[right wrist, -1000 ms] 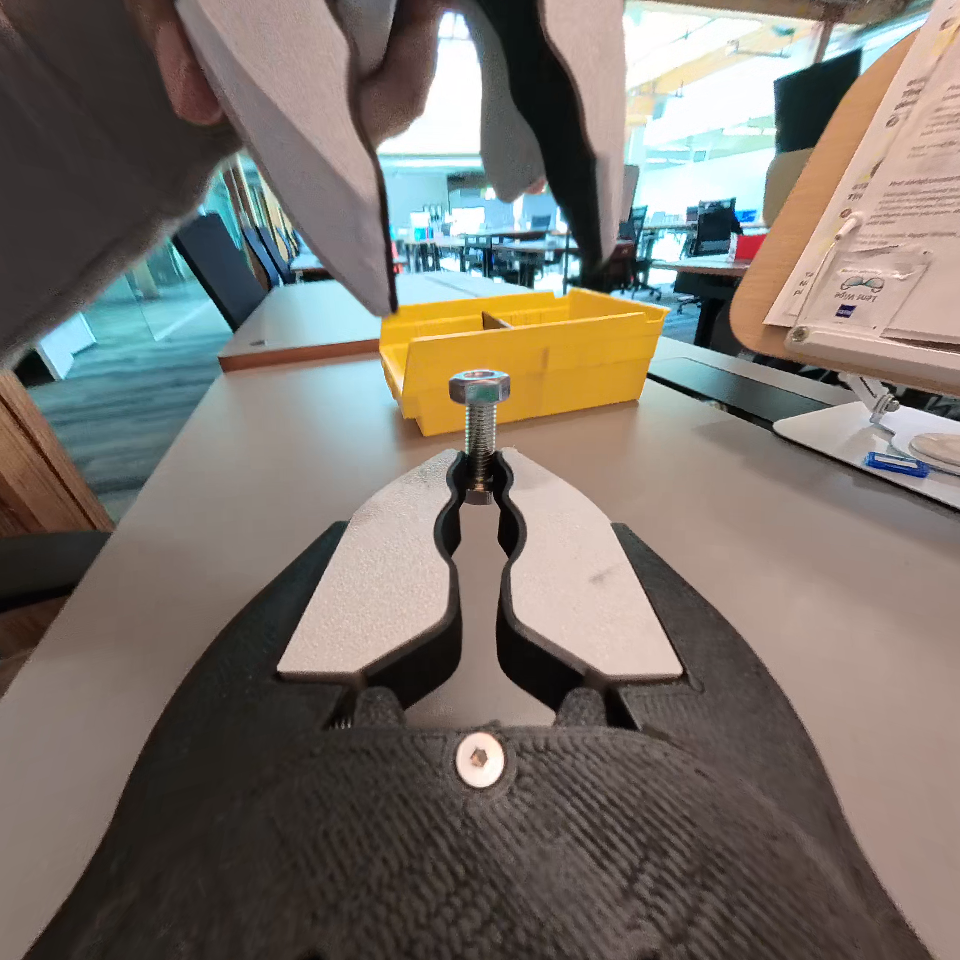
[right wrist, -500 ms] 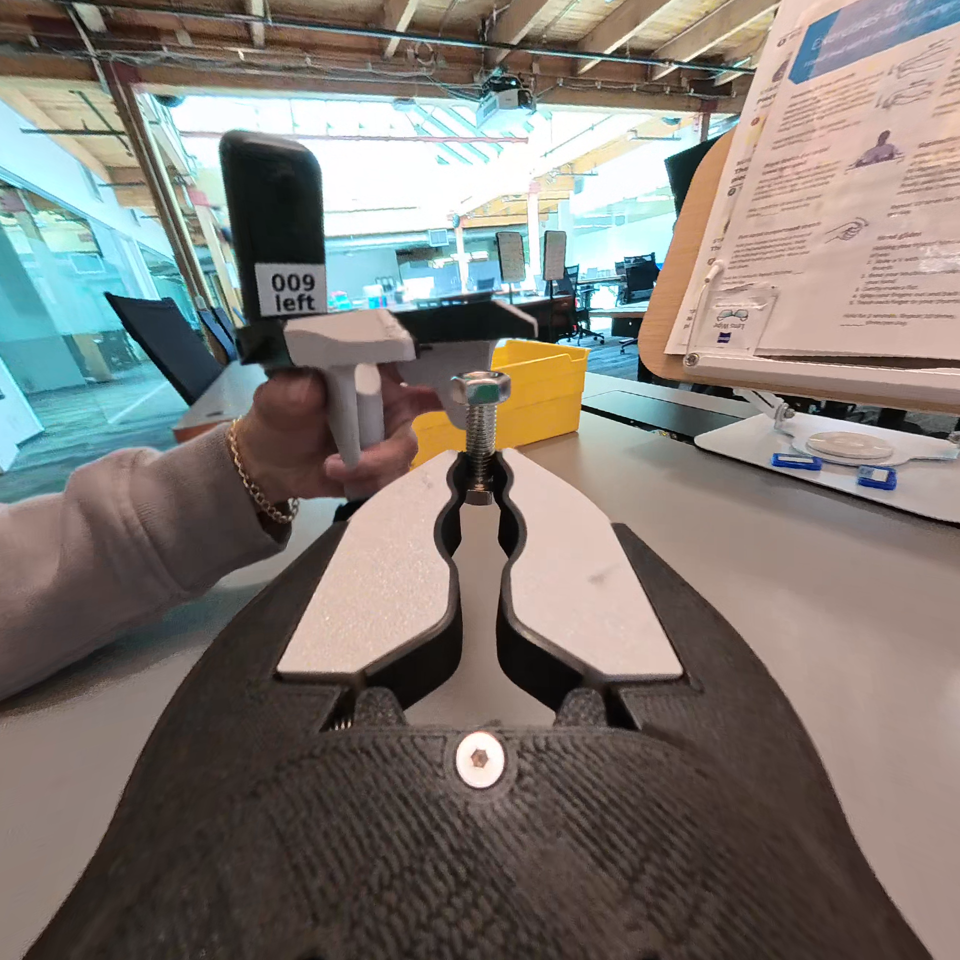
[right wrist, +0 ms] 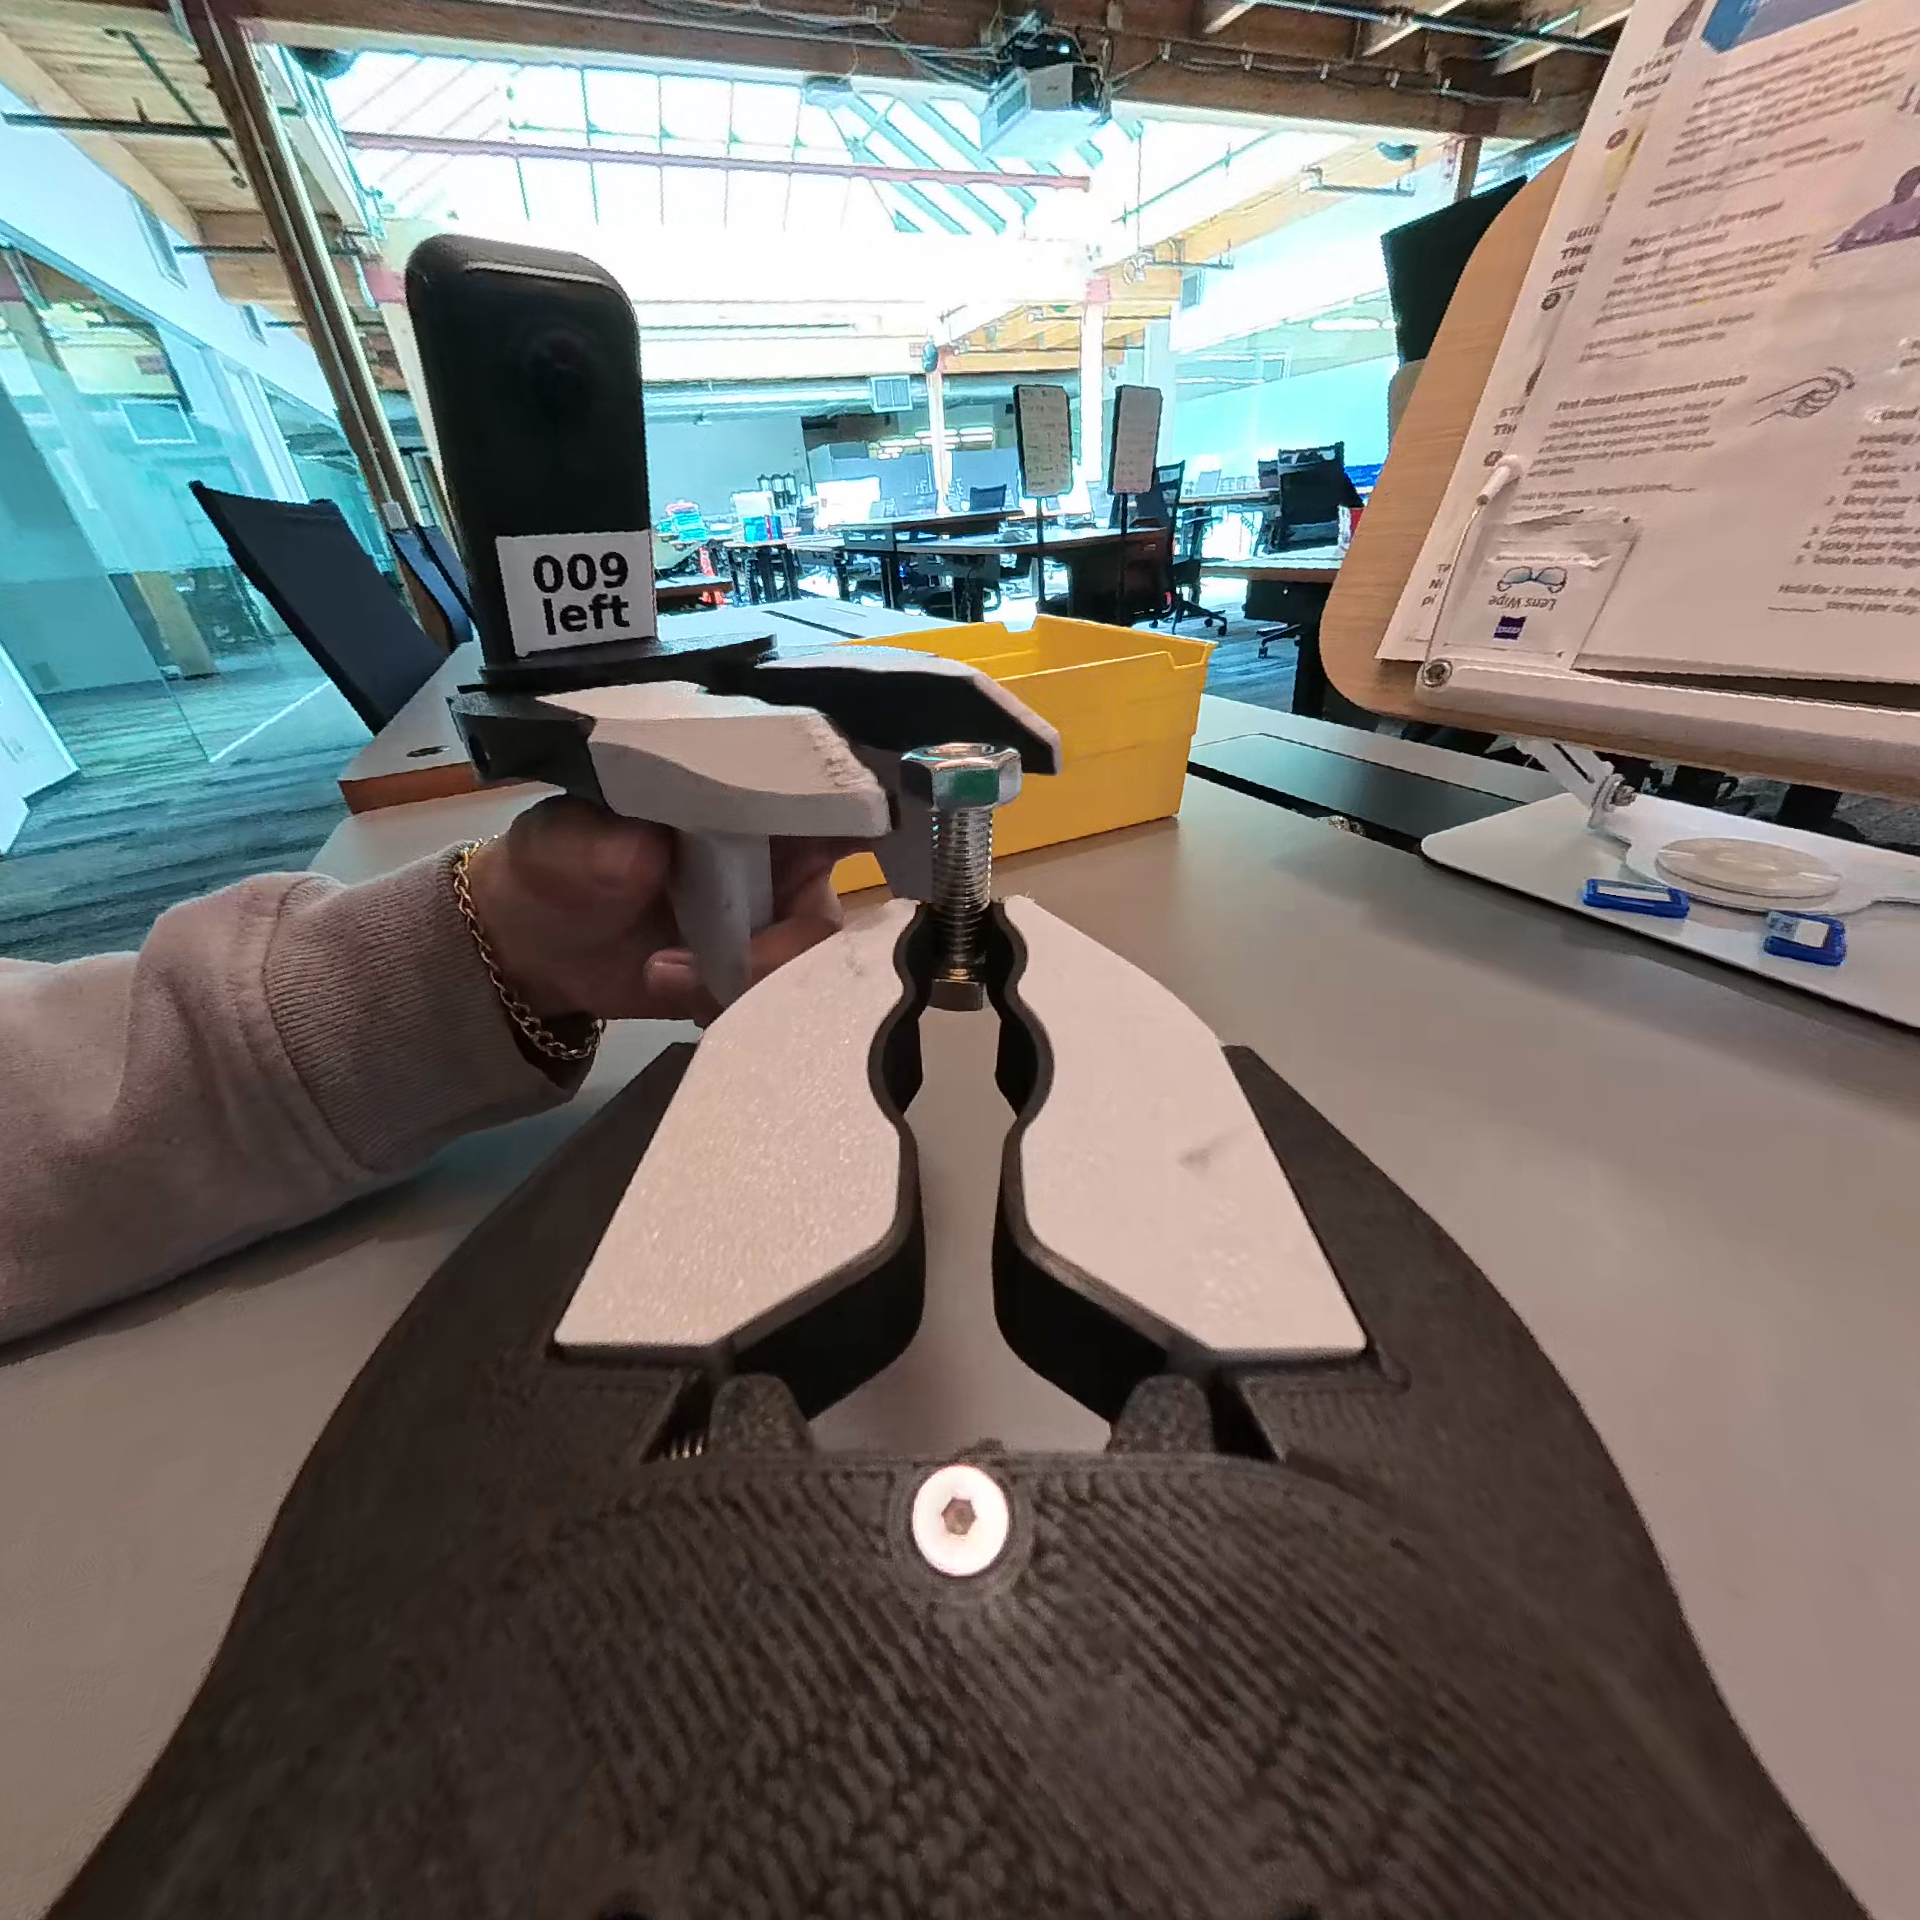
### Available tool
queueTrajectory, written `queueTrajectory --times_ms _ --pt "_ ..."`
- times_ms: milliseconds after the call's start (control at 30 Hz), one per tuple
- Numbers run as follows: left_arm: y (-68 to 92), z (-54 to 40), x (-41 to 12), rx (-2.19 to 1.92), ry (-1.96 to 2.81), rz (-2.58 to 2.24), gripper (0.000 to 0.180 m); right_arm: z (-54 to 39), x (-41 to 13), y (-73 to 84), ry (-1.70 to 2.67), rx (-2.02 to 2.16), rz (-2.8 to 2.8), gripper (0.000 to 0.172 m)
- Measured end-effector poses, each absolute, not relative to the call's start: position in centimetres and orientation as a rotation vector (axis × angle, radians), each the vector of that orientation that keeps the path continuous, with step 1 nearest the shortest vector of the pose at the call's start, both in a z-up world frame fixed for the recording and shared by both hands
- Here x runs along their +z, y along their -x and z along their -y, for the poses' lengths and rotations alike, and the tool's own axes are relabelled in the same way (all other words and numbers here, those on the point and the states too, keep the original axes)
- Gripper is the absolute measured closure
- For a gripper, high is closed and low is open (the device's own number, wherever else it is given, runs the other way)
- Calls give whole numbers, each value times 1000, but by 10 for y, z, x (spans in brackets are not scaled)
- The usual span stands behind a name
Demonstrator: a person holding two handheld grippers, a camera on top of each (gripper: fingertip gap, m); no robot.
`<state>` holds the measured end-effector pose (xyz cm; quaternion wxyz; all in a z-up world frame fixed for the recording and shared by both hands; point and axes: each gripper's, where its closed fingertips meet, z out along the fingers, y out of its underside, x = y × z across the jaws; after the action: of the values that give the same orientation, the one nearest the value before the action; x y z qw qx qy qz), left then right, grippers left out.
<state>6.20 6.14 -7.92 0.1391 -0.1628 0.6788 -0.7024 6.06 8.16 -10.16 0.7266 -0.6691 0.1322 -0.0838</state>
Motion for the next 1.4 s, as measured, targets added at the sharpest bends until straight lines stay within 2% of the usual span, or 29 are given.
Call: queueTrajectory --times_ms 233,700,1100,1400 --pt "-58 -61 -81 -2042 435 -1983 163 -84 -103 -56 1489 -160 -272 163" --pt "-24 -72 -92 -2087 223 -2243 164 -93 -115 -22 1607 15 -55 163" --pt "-30 -74 -82 -2119 259 -2151 149 -91 -110 -28 1571 -28 -78 163" --pt "-41 -79 -81 -2097 331 -2090 150 -88 -107 -33 1546 -40 -100 163"
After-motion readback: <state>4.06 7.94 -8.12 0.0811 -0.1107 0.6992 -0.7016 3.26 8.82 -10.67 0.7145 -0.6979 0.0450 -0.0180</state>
